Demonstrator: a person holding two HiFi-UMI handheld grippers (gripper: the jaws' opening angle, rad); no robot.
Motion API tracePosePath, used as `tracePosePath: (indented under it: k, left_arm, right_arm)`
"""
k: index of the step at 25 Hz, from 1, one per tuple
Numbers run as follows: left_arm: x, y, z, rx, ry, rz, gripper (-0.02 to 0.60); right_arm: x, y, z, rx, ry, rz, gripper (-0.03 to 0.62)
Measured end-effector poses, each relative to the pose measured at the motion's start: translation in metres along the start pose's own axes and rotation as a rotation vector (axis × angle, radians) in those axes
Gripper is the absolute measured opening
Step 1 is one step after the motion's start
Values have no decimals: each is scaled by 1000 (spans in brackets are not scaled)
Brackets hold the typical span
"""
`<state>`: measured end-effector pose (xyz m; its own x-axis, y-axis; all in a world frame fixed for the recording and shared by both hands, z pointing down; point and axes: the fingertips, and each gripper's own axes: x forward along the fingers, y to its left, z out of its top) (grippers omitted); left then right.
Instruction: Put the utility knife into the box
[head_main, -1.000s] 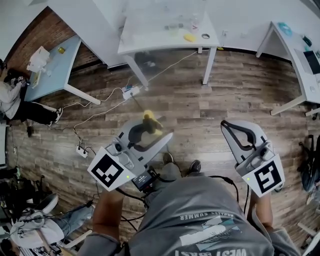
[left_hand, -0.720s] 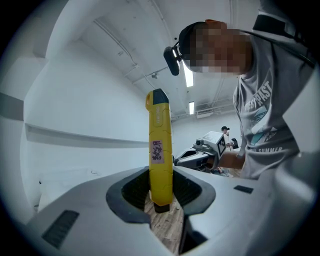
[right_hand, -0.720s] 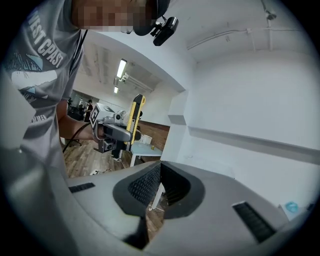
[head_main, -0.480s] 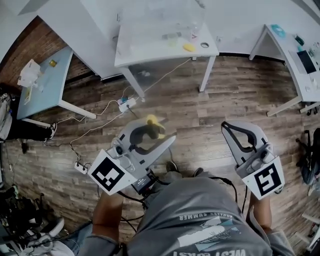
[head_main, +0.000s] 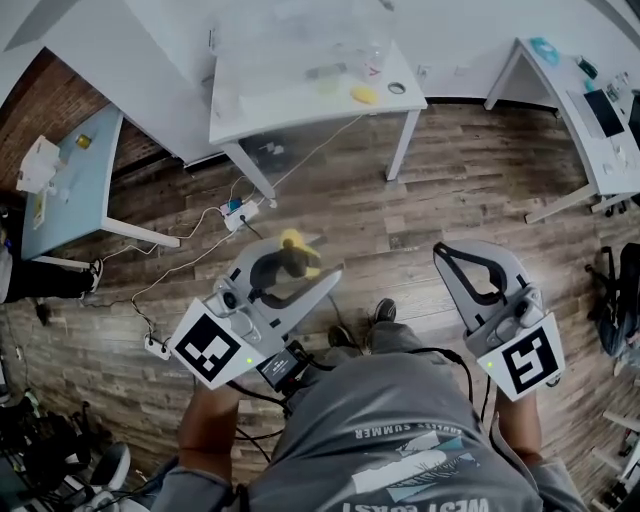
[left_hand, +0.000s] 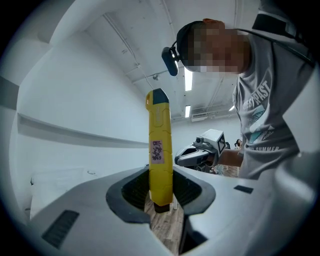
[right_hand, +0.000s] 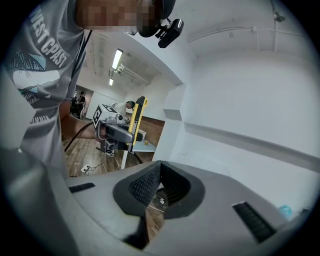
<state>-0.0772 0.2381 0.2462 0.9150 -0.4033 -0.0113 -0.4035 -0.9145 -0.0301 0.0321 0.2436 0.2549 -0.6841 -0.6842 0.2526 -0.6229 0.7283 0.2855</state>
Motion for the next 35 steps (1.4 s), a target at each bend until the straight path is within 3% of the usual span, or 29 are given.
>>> tracePosePath:
  k: [16, 23, 35]
  left_arm:
    - [95, 43, 12, 34, 46, 95, 130]
    - [102, 81, 3, 27, 55, 64, 130]
    - [78, 163, -2, 32, 4, -37, 130]
  right_arm:
    - [20, -99, -23, 31, -101, 91, 11]
    - [51, -120, -31, 41, -73, 66, 11]
    - [124, -128, -3, 8, -39, -36, 11]
